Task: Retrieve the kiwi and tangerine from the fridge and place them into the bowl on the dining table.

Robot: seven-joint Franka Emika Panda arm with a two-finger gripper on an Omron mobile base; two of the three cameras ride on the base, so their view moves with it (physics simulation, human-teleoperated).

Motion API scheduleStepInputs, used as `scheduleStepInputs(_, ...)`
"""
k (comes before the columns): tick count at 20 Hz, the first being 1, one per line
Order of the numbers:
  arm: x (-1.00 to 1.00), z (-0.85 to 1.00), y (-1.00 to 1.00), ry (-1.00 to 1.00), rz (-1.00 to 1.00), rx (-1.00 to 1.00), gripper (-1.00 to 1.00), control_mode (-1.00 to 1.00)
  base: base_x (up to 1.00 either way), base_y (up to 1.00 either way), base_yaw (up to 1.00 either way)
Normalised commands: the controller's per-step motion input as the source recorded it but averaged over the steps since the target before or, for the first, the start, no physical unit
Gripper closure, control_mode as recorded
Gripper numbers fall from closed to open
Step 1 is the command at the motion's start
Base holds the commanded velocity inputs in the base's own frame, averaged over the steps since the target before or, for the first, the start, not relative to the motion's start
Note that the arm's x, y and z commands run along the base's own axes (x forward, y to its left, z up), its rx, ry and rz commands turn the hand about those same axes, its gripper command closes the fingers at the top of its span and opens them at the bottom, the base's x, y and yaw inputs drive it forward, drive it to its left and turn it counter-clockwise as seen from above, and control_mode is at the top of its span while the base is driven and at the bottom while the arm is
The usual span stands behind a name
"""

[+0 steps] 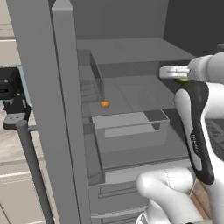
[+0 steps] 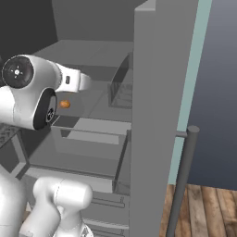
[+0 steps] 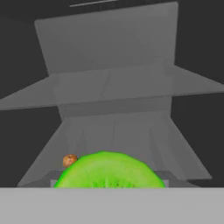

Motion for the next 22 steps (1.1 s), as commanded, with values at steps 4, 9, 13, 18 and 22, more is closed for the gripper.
scheduleStepInputs(4, -1.0, 0.0, -0.01, -0.02, 0.0, 0.0, 1.0, -1.0, 0.0, 0.0, 0.0)
scheduleStepInputs(9, -1.0, -0.11, -0.03, 0.0, 0.0, 0.0, 1.0, -1.0, 0.0, 0.0, 0.0)
scheduleStepInputs(13, -1.0, -0.18, -0.02, 0.0, 0.0, 0.0, 1.0, -1.0, 0.0, 0.0, 0.0)
scheduleStepInputs(18, 0.0, 0.0, 0.0, 0.0, 0.0, 0.0, 1.0, 1.0, -1.0, -0.01, 0.0)
scheduleStepInputs(22, 0.0, 0.0, 0.0, 0.0, 0.0, 0.0, 1.0, 1.0, -1.0, 0.0, 0.0)
